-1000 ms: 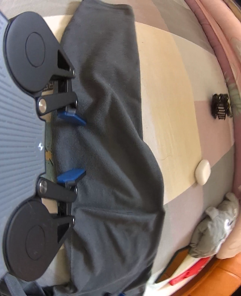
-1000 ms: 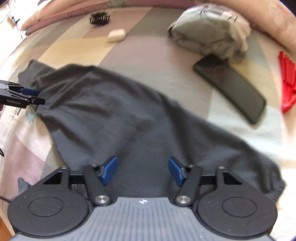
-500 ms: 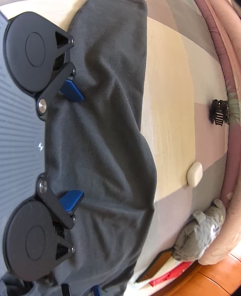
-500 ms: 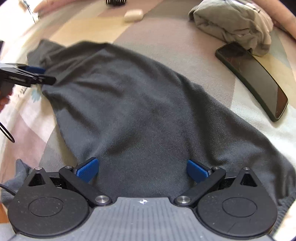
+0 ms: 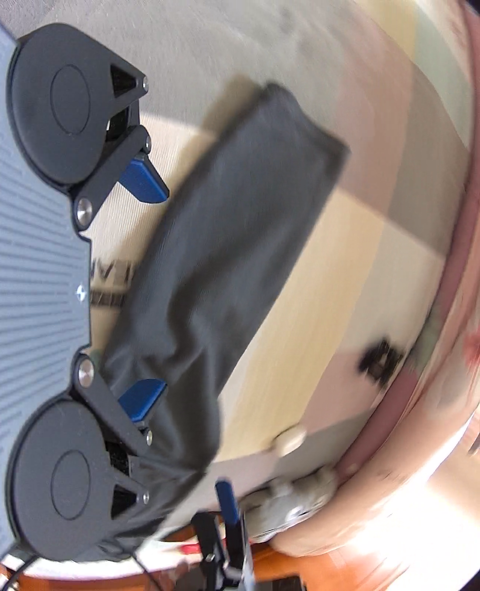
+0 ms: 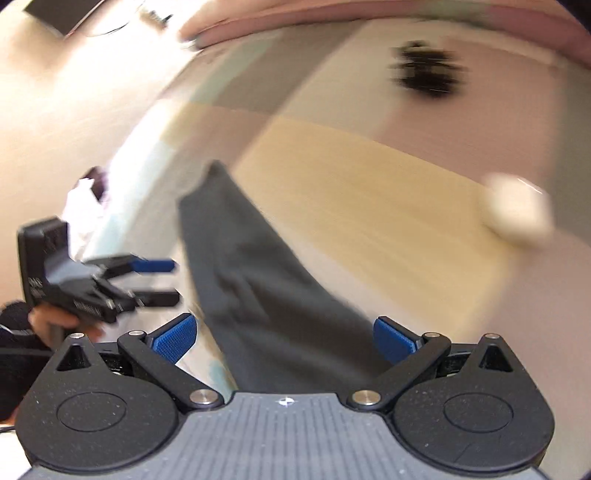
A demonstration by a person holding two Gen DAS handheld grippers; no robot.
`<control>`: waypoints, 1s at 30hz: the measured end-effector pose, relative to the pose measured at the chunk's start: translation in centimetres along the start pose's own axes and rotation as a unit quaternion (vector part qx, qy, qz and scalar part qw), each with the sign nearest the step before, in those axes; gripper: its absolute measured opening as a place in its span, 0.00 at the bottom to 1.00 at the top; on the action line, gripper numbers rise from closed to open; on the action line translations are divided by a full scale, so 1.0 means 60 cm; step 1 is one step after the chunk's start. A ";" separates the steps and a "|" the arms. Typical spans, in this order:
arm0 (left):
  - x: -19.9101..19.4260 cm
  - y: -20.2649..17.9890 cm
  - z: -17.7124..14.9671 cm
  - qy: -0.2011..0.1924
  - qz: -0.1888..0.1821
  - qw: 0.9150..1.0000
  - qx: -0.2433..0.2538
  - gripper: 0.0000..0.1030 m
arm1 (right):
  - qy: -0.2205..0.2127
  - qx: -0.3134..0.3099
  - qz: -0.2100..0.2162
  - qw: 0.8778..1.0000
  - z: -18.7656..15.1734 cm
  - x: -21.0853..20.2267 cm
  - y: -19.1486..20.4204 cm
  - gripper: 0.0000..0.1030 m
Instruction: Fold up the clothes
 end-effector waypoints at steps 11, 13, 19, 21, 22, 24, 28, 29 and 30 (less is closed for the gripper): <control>-0.002 0.102 -0.006 -0.035 -0.111 0.985 -0.129 0.97 | 0.121 0.008 0.182 0.976 0.159 0.176 -0.017 1.00; 0.000 0.113 -0.003 -0.044 -0.131 0.980 -0.143 0.97 | 0.128 0.005 0.218 0.968 0.176 0.191 -0.010 1.00; 0.005 0.120 0.010 -0.050 -0.142 0.977 -0.149 0.97 | 0.167 -0.033 0.245 0.954 0.210 0.219 0.030 1.00; 0.005 0.120 0.012 -0.050 -0.143 0.978 -0.144 0.97 | 0.178 -0.043 0.250 0.951 0.189 0.208 0.019 1.00; 0.005 0.120 0.012 -0.049 -0.144 0.978 -0.142 0.97 | 0.184 -0.041 0.254 0.949 0.174 0.200 0.009 1.00; 0.006 0.126 0.013 -0.049 -0.153 0.976 -0.147 0.96 | 0.169 -0.035 0.263 0.949 0.157 0.190 -0.006 0.98; 0.010 0.144 0.019 -0.059 -0.178 0.966 -0.175 0.96 | 0.149 -0.002 0.281 0.948 0.166 0.191 -0.012 0.93; 0.012 0.148 0.022 -0.063 -0.183 0.964 -0.182 0.96 | 0.145 -0.001 0.283 0.948 0.175 0.198 -0.003 0.93; 0.013 0.150 0.026 -0.067 -0.186 0.962 -0.188 0.96 | 0.145 -0.007 0.280 0.949 0.177 0.201 0.004 0.93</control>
Point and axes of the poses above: each gripper's, at about its wrist camera, not at the fingertips, and x roughly the way its jaws point, y to its left, z to its top, the point moved 5 cm from there along x, roughly the way its jaws point, and after that the axes turned 9 degrees about y, right-handed, at the moved point
